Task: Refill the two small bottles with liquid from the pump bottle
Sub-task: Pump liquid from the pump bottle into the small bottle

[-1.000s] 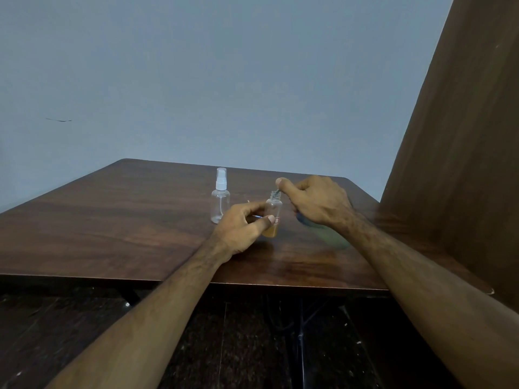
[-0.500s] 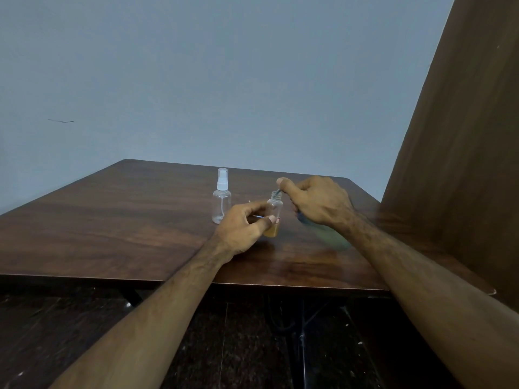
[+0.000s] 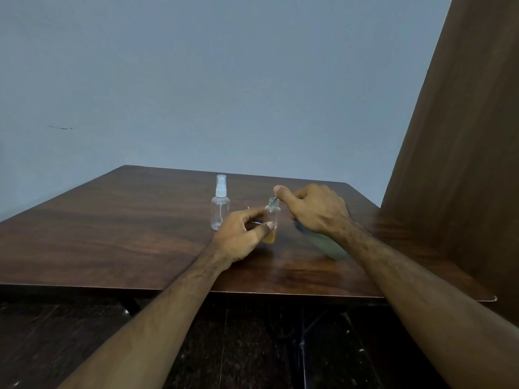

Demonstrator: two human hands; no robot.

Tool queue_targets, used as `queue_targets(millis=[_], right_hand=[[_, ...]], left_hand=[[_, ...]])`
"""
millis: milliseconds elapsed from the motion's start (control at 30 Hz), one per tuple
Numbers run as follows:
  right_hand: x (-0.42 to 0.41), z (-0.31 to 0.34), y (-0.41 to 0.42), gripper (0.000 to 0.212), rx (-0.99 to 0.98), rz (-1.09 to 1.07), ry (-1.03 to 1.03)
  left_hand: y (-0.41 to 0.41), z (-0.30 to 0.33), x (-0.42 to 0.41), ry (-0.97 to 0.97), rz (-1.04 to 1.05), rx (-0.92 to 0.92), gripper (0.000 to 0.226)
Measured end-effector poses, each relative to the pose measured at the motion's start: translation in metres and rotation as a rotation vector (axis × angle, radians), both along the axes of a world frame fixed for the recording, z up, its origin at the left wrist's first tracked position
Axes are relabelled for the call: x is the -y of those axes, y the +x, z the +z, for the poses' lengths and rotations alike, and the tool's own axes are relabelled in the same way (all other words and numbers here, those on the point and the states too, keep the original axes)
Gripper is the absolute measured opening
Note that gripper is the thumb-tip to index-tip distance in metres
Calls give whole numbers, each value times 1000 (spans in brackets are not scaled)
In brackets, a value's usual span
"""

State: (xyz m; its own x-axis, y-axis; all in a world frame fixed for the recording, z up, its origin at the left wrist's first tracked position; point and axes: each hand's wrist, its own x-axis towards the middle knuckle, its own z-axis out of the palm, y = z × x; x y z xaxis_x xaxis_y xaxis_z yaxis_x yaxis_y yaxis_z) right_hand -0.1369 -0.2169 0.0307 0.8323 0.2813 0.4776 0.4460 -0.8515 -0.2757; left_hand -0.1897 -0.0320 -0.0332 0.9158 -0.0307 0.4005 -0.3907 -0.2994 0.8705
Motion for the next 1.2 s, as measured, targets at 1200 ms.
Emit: queue_targets(millis=[1200], right_hand=[[2,5,0,91,47,-25,-26]], left_hand=[[-2,1,1,-12,-9,-42,31]])
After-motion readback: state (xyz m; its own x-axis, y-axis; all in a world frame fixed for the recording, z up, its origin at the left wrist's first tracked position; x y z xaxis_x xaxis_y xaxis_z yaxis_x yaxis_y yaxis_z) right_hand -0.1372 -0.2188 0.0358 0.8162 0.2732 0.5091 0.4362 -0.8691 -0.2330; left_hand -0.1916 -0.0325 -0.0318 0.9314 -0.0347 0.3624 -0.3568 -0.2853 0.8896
